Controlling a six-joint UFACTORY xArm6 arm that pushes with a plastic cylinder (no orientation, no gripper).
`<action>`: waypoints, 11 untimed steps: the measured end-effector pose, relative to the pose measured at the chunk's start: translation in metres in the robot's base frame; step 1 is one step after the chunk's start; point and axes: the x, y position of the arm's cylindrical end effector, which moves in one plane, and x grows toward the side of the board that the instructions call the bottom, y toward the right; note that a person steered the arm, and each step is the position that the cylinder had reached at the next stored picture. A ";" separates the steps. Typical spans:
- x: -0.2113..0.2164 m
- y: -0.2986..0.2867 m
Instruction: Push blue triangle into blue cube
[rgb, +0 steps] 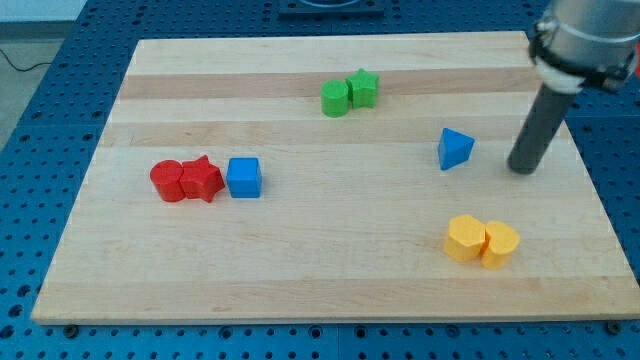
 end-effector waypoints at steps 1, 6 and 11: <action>-0.020 -0.014; -0.033 -0.115; 0.007 -0.246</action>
